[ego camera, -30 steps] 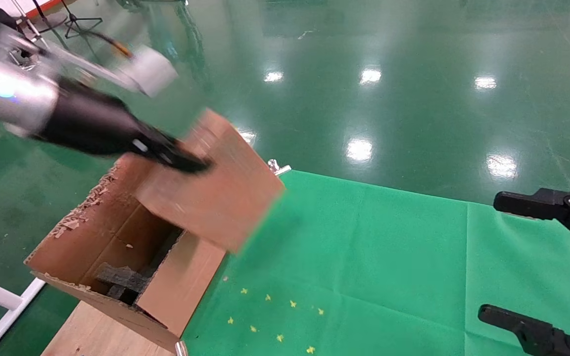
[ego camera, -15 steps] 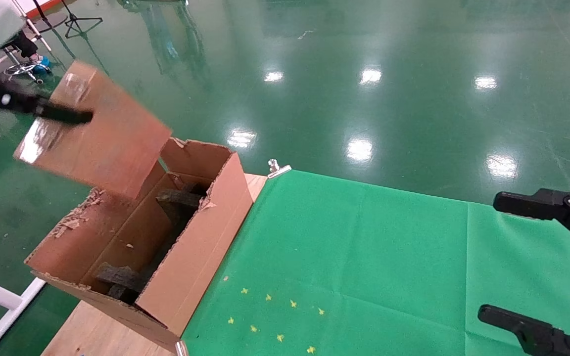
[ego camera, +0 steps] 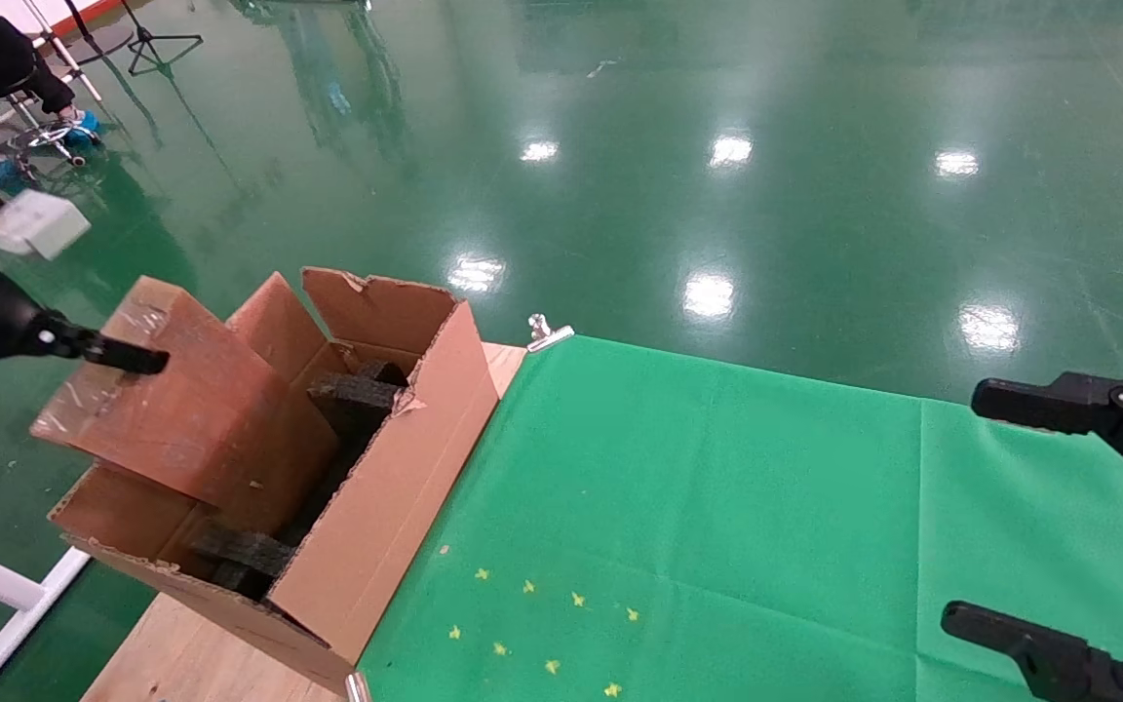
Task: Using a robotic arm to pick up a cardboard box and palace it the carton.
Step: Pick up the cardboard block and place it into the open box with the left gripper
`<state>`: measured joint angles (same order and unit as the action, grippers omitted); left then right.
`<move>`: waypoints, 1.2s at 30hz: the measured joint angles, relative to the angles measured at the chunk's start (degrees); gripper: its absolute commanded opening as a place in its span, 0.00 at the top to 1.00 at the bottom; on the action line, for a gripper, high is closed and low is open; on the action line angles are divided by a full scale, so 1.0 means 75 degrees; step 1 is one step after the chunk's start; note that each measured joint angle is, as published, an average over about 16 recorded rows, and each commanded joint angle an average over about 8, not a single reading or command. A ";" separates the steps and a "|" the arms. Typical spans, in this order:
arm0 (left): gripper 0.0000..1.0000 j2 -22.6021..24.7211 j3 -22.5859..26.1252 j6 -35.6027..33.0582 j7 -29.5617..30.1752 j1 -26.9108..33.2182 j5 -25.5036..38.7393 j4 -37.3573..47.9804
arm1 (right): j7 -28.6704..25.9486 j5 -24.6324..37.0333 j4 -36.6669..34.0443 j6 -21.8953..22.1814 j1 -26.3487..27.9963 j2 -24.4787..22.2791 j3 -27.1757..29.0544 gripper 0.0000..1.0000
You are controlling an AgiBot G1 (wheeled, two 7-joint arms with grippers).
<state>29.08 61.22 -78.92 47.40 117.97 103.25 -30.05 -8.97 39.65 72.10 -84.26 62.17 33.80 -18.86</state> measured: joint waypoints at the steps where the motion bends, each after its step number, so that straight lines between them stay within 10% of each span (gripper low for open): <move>1: 1.00 0.0077 0.0004 0.0120 -0.0111 -0.0081 -0.0018 0.0204 | 0.0000 0.0000 0.0000 0.0000 0.0000 0.0000 0.0000 0.00; 36: 1.00 0.2162 -0.0252 0.3526 -0.1517 -0.2674 -0.0606 0.3836 | 0.0002 -0.0002 0.0000 0.0001 0.0001 -0.0001 -0.0003 0.00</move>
<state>45.29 59.33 -52.48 36.02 97.92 98.70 -1.28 -8.95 39.64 72.10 -84.25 62.18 33.79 -18.89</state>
